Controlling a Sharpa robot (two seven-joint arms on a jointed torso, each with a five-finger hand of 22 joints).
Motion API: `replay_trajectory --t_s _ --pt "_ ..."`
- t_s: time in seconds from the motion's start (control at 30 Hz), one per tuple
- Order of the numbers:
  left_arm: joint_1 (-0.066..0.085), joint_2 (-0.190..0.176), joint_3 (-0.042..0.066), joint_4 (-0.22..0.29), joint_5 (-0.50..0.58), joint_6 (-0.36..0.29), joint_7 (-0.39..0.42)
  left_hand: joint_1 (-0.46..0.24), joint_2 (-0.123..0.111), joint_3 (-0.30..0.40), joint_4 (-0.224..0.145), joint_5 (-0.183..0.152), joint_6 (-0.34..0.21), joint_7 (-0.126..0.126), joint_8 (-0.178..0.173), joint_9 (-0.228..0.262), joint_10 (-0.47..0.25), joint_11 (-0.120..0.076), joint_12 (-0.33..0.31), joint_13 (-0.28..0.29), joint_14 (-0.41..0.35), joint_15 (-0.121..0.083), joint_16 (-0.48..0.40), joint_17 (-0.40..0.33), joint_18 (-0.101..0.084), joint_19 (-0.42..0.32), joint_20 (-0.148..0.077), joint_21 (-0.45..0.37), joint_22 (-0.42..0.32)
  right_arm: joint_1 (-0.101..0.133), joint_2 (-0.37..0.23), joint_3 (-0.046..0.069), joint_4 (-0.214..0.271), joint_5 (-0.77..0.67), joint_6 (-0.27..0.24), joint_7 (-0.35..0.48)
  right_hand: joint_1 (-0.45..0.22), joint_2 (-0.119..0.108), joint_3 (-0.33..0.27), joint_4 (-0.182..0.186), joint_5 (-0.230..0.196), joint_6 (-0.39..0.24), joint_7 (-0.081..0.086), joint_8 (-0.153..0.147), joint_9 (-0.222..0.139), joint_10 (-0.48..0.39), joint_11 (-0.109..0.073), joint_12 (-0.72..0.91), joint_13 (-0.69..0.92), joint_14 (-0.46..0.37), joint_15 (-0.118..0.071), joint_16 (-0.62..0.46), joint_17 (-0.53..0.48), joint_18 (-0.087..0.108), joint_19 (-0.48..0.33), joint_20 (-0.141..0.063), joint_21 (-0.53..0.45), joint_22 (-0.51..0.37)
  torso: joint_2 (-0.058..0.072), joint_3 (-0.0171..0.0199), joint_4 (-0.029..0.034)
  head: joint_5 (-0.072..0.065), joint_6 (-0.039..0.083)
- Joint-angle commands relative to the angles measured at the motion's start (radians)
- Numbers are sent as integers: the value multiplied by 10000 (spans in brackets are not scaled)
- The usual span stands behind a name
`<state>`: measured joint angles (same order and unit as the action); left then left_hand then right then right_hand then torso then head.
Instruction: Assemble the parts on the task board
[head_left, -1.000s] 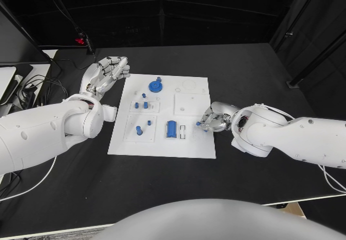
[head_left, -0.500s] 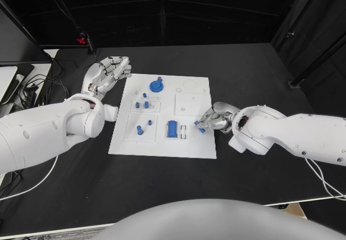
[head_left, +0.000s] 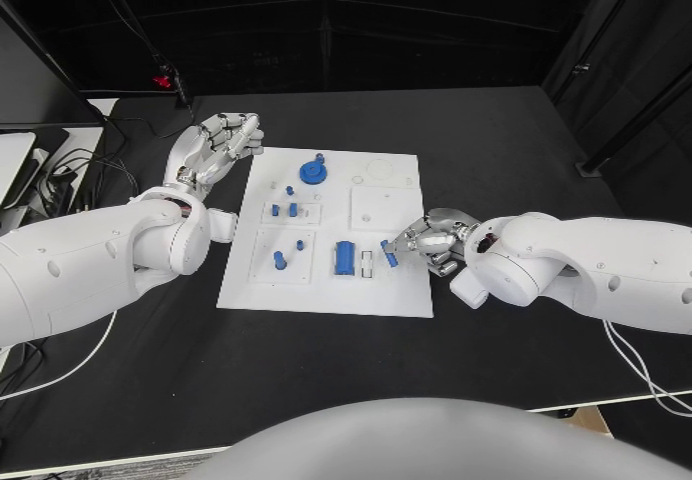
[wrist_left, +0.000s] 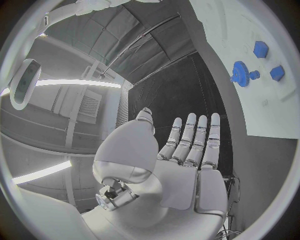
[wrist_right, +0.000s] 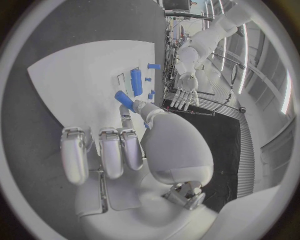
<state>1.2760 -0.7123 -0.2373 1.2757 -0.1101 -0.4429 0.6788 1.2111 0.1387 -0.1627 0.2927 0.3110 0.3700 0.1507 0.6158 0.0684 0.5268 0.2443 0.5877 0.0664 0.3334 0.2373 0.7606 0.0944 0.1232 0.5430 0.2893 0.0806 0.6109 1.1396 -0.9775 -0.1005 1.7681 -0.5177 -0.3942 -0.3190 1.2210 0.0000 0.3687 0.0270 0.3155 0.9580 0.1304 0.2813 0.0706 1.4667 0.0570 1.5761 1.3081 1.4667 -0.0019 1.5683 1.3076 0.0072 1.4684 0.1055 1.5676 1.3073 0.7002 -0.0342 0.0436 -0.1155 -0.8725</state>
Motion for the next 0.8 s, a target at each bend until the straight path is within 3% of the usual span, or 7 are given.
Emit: replay_trajectory --t_s 0.03,0.3,0.57,0.8 --pt "12 23 10 2 13 91 74 66 15 -75 -7 43 -46 1364 48 -16 -14 -14 37 -8 -79 -23 56 -10 -75 -61 -3 67 -15 21 39 6 -58 1726 245 565 -16 -30 -70 8 -44 126 -15 -60 12 1041 7 -53 2627 1041 -19 25 2632 -72 1023 -13 32 2635 5 -7 5 8 -1" --pt "12 26 10 13 13 90 57 66 15 -75 -7 43 -46 1364 48 -16 -14 -14 37 -8 -79 -23 56 -10 -75 -61 -3 67 -15 23 246 4 -321 2696 437 271 -17 -36 -121 7 -54 168 -40 -98 11 1041 -9 -53 2627 1041 -26 25 2632 -72 1023 -14 32 2635 4 -2 6 36 -1" --pt "12 9 10 31 13 79 51 73 21 -79 -10 48 -49 1364 51 -16 -10 -15 44 -9 -79 -23 63 -19 -75 -63 -3 68 -17 21 426 0 -454 2827 435 -420 8 -19 -149 -12 11 199 -66 -151 7 1041 -33 -53 2627 1041 -42 25 2632 -72 1023 -21 32 2635 0 -3 -6 52 -1" --pt "12 17 10 34 13 89 50 73 21 -79 -10 48 -49 1364 51 -16 -10 -15 44 -9 -79 -23 63 -19 -75 -63 -3 68 -17 20 582 -3 -543 2838 432 -451 16 -22 -173 -25 41 204 -73 -190 3 1041 -41 -53 2627 1041 -50 25 2632 -72 1023 -27 32 2635 1 -7 7 19 -1"
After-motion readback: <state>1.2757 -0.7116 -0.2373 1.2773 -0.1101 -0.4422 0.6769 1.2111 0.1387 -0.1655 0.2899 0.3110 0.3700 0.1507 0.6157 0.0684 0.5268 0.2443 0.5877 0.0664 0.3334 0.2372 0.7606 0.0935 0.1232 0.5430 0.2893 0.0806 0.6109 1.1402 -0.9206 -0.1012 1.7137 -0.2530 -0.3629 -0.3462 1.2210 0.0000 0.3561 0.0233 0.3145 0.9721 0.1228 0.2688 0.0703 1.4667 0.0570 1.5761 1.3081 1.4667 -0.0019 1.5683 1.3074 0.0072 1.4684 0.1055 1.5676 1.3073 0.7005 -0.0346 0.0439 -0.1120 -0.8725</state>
